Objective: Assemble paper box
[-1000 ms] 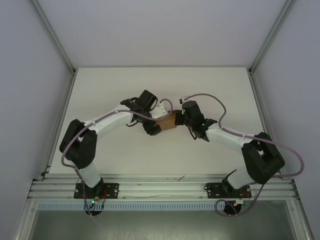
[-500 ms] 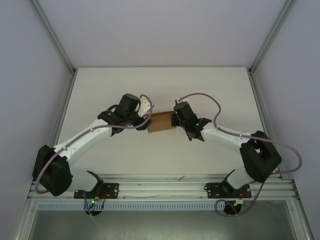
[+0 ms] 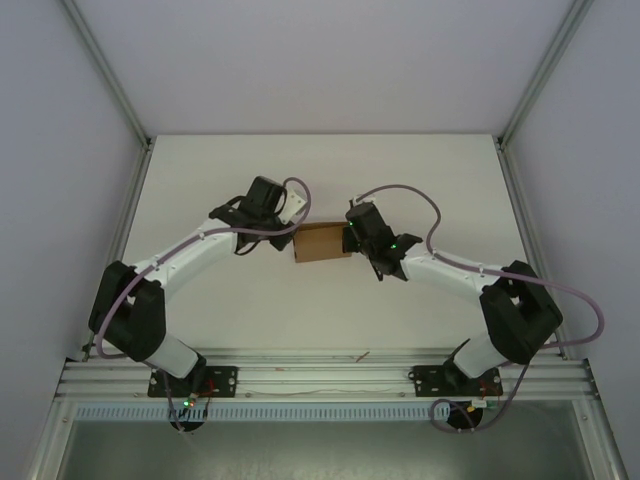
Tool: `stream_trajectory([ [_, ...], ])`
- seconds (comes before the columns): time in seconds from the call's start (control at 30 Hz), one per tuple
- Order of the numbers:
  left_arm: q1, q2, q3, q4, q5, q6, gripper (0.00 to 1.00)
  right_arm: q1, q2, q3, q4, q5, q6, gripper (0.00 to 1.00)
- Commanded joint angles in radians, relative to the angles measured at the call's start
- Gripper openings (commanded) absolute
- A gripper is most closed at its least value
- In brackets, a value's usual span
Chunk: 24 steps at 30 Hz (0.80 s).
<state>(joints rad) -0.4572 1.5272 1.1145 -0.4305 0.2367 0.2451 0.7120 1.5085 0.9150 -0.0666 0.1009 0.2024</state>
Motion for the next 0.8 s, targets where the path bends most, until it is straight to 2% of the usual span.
stream_trajectory([
  [0.0,0.005,-0.004,0.008,-0.02,0.016,-0.039,0.12,0.011,0.041,-0.018,-0.167,-0.019,0.014,0.0],
  [0.03,0.005,-0.004,0.004,-0.013,0.018,-0.066,0.11,0.011,0.042,-0.017,-0.168,-0.019,0.02,0.0],
  [0.07,0.003,-0.004,0.005,-0.007,0.02,-0.103,0.05,0.013,0.043,-0.017,-0.169,-0.018,0.024,0.0],
  [0.13,0.001,-0.002,0.017,-0.01,0.013,-0.228,0.0,0.021,0.047,-0.013,-0.179,0.007,0.045,0.0],
  [0.23,0.001,-0.004,0.032,-0.046,0.016,-0.421,0.0,0.042,0.05,-0.006,-0.203,0.052,0.078,0.0],
  [0.33,-0.001,-0.013,0.01,-0.057,0.011,-0.547,0.0,0.061,0.047,-0.009,-0.215,0.082,0.111,0.0],
  [0.47,-0.004,-0.019,-0.033,-0.053,-0.065,-0.686,0.0,0.075,0.047,-0.013,-0.213,0.116,0.14,0.0],
  [0.57,-0.005,-0.034,-0.079,-0.005,-0.053,-0.765,0.0,0.076,0.053,-0.013,-0.206,0.112,0.154,0.0],
  [0.63,-0.006,-0.04,-0.092,0.015,-0.028,-0.764,0.0,0.077,0.053,-0.012,-0.205,0.117,0.157,0.0],
  [0.77,-0.009,-0.037,-0.081,-0.03,-0.062,-0.764,0.0,0.077,0.05,-0.018,-0.197,0.122,0.154,0.0],
])
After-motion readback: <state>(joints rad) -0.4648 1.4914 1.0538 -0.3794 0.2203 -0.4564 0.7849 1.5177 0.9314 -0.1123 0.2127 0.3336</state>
